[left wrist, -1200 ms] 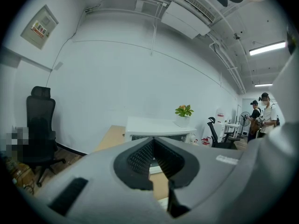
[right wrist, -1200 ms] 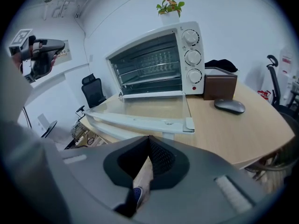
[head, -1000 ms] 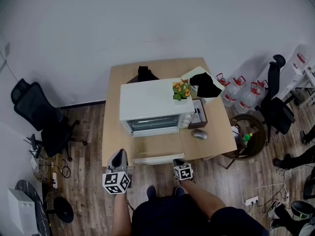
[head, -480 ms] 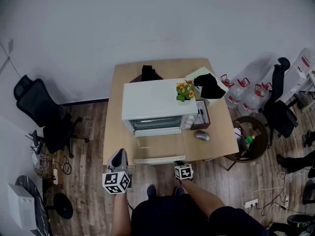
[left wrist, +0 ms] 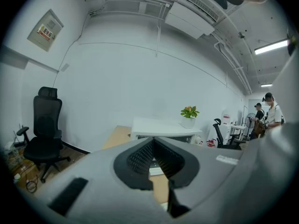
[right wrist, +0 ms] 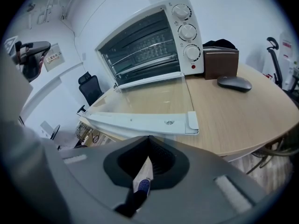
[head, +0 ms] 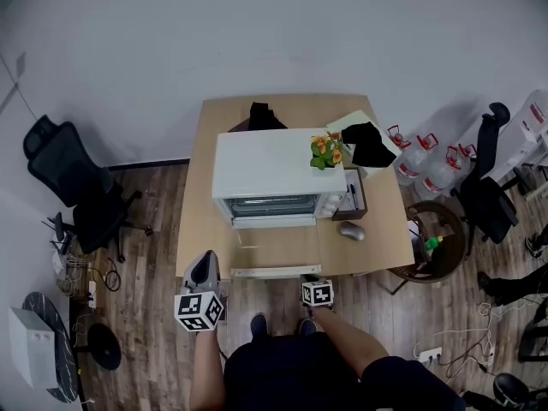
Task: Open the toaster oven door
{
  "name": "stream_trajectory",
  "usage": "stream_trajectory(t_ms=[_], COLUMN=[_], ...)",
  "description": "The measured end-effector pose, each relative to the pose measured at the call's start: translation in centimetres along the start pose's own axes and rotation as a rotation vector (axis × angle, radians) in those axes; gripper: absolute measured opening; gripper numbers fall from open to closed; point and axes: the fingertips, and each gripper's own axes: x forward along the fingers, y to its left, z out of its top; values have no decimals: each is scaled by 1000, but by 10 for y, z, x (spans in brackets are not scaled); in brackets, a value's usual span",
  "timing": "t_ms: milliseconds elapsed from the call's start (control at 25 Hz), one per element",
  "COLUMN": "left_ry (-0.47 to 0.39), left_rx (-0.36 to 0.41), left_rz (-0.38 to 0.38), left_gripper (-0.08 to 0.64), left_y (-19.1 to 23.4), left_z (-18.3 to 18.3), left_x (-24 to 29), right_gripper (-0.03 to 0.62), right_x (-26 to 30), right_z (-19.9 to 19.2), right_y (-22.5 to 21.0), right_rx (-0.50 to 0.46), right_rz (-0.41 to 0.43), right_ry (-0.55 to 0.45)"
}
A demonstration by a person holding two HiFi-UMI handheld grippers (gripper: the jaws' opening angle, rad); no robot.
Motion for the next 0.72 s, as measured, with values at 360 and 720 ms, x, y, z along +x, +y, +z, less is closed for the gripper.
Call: stream_trajectory(t_ms=[360, 720], left_ry=[16, 18], left_rx=[6, 7], left_rz=[-11, -28], left_gripper=[0, 0], left_y=[-7, -14], left_z=[-5, -7], left_x=[2, 8], right_gripper=[11, 11], right_x=[-7, -33], right_z=[-5, -4], right_y=[-3, 6], right_rx=[-26, -21], right_rz=[18, 67], right_ry=[12, -42])
